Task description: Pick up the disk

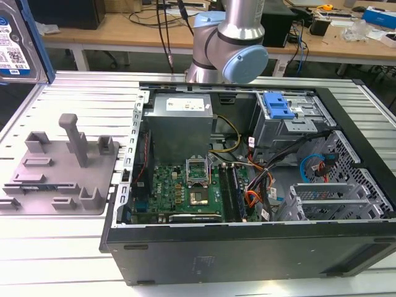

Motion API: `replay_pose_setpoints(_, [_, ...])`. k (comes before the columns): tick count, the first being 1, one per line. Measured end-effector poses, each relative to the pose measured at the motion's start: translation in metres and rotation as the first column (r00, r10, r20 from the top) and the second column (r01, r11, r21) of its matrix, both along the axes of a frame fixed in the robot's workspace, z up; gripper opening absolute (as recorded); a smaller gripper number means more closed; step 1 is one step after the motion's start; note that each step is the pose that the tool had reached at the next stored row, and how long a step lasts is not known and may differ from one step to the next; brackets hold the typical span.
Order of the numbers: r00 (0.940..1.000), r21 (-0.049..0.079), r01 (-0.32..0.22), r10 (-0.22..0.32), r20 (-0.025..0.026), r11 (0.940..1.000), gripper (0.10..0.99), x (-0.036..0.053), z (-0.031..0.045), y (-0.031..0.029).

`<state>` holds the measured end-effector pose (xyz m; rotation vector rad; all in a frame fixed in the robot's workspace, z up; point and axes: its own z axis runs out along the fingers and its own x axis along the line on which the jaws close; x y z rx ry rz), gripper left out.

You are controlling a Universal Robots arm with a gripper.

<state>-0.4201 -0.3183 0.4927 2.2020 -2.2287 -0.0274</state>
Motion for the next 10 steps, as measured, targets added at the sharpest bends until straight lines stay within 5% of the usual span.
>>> replay_pose_setpoints(10, [1.0000, 0.000, 0.000, 0.000, -0.0002, 1.0000, 0.369, 0.0000, 0.0001, 0.0000])
